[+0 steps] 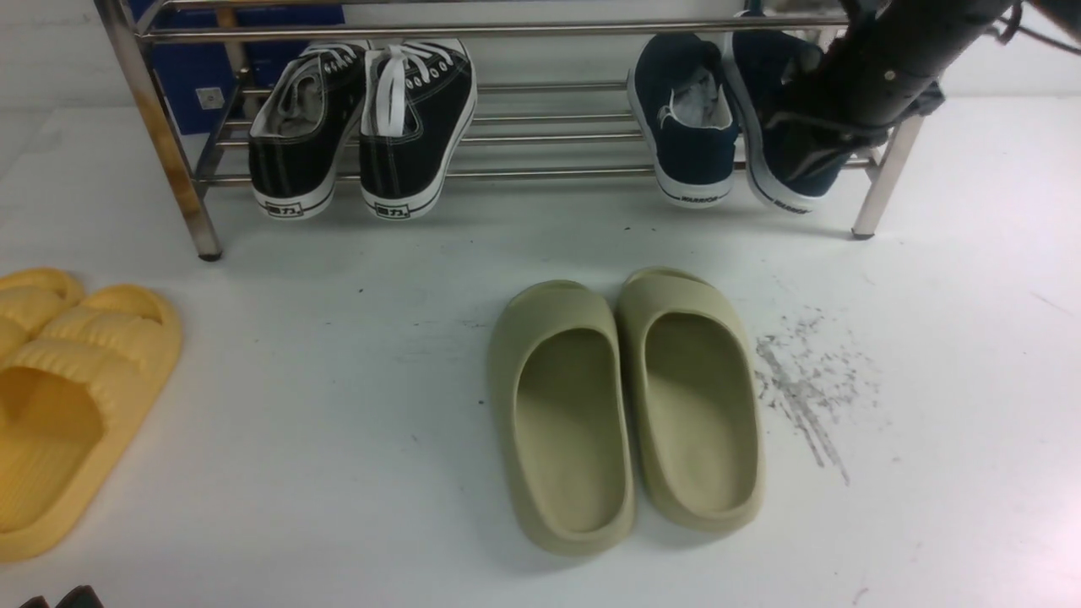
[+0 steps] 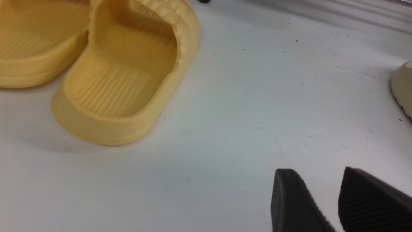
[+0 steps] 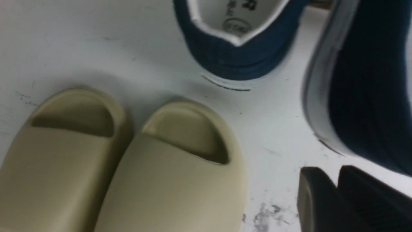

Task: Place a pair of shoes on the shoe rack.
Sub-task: Use the right arm to put a shoe into the shoe rack

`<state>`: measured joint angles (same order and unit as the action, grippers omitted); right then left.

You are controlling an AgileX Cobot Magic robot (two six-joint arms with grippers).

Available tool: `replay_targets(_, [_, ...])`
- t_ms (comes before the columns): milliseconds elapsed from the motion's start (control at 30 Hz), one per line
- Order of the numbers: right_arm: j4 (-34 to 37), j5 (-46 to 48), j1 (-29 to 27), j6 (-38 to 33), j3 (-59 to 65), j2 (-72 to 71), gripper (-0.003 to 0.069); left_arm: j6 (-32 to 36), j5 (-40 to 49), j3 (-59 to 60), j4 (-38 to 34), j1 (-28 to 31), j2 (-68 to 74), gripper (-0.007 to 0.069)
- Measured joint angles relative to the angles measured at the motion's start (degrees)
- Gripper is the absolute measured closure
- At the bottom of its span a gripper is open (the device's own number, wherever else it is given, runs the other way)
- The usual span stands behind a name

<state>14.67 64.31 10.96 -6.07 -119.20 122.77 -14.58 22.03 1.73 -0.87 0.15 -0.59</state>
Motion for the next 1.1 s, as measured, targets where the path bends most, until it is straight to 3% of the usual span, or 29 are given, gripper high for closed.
replay_targets(100, [-0.7,-7.0,0.6,1.5,3.9,0.1,0.0658,0.0,0.0,0.0,0.0,0.0,0.0,0.0387])
replay_targets(400, [-6.8,-18.8,0.5,8.1,4.7,0.3,0.0662,0.0,0.0,0.0,0.0,0.0,0.0,0.0387])
replay_targets(600, [-7.4,-17.2,0.5,8.2,4.7,-0.7,0.0662,0.0,0.0,0.0,0.0,0.0,0.0,0.0386])
replay_targets(800, [-8.2,-9.8,0.5,4.0,7.9,-7.2,0.0661,0.0,0.0,0.0,0.0,0.0,0.0,0.0386])
replay_targets(1100, [-9.1,-18.6,0.5,2.6,24.0,-11.0,0.0659,0.0,0.0,0.0,0.0,0.0,0.0,0.0386])
